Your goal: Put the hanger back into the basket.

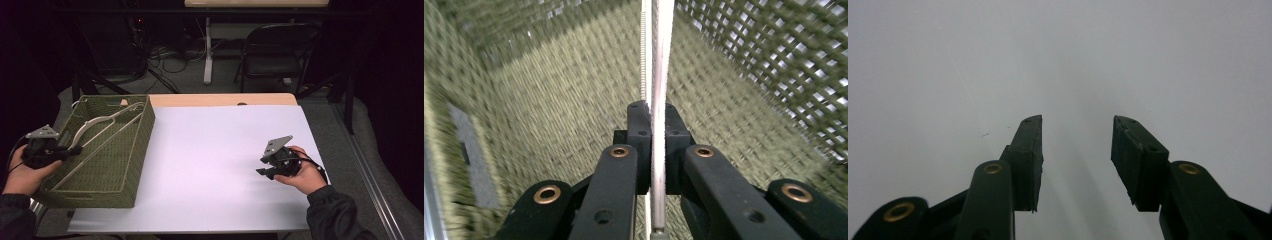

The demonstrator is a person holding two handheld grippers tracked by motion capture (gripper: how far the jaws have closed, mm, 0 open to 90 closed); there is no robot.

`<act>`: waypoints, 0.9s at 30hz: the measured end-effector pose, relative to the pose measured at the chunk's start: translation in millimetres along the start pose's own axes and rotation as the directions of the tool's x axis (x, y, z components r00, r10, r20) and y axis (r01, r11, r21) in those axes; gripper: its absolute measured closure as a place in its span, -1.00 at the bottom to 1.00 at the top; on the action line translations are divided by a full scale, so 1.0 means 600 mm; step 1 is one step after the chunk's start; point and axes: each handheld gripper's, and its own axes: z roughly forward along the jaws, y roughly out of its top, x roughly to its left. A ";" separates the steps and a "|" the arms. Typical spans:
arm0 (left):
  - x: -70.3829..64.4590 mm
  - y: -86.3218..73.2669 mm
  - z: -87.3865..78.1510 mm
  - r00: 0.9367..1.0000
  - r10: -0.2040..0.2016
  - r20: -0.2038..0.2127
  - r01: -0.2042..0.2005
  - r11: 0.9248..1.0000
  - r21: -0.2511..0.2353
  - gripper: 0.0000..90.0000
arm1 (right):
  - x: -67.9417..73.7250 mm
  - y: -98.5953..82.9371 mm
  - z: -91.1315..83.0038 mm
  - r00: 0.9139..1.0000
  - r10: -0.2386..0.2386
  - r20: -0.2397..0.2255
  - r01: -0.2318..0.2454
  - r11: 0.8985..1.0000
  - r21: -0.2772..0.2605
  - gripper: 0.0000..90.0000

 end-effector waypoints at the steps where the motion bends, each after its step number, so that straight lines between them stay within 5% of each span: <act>1: 0.000 -0.002 0.005 1.000 -0.007 0.001 0.007 1.000 0.008 0.93 | 0.000 0.000 0.000 1.000 0.000 0.000 0.000 1.000 0.000 0.24; 8: -0.002 -0.009 0.050 1.000 -0.005 0.004 0.005 0.994 0.114 0.93 | 0.000 -0.012 0.003 1.000 0.018 -0.019 -0.018 1.000 0.005 0.24; 21: 0.003 -0.014 0.060 1.000 -0.028 0.000 0.027 0.985 0.169 0.90 | 0.001 -0.018 0.001 1.000 0.024 -0.012 -0.024 1.000 -0.007 0.24; 27: 0.008 -0.014 0.049 0.999 -0.044 -0.021 0.047 0.992 0.116 0.54 | 0.001 -0.017 0.000 1.000 0.020 -0.009 -0.020 1.000 0.011 0.24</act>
